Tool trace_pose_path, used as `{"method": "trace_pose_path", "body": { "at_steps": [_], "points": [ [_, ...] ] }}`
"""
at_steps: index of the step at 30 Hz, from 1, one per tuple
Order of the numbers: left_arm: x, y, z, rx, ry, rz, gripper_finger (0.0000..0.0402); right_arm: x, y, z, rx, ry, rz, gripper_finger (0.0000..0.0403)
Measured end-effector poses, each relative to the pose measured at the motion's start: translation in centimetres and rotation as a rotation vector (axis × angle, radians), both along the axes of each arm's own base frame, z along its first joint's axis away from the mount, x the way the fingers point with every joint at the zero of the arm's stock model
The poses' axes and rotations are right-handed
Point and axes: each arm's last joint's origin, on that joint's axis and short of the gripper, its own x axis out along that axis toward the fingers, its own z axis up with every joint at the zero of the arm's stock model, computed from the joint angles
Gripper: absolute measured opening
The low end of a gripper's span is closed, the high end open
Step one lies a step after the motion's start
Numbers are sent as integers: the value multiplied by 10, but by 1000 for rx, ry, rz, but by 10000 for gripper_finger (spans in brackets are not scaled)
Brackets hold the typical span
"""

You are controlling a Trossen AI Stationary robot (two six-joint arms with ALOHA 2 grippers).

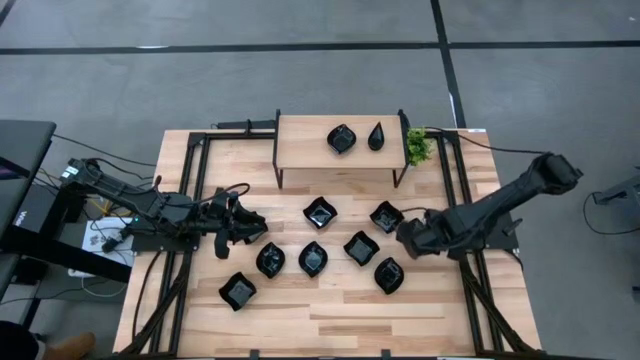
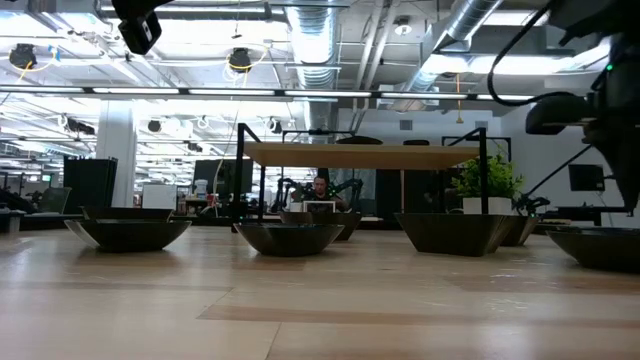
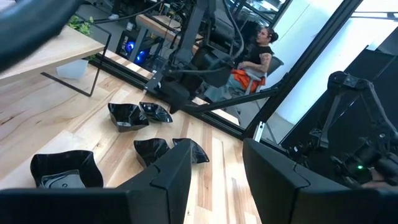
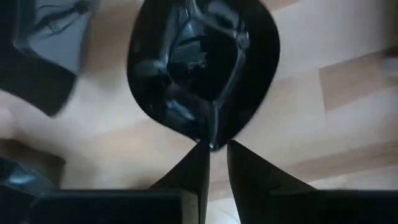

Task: Pick & Place Mini shaped plates
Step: Stack the leaf-shaped plate on top of the other leaf-shaped plate on the shelf

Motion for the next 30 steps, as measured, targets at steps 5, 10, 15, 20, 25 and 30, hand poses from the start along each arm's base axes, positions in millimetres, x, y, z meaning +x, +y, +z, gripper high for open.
{"method": "trace_pose_path", "body": {
  "at_steps": [5, 10, 15, 20, 25, 30],
  "points": [
    [0, 0, 0, 0, 0, 0, 145, -7, -4, 3, -6, 37, 3, 52],
    [0, 0, 0, 0, 0, 0, 145, -10, -2, -1, 9, 45, 24, 68],
    [0, 0, 0, 0, 0, 0, 145, -10, 3, -17, 52, -3, 33, 114],
    [0, 0, 0, 1, 0, 0, 145, -10, 0, -24, 38, -20, 15, 154],
    [0, 0, 0, 0, 0, 0, 145, -15, -4, -23, 20, 12, 4, 160],
    [0, 0, 0, 1, 0, 0, 145, -17, -5, -23, 9, 39, 4, 143]
  ]
}}
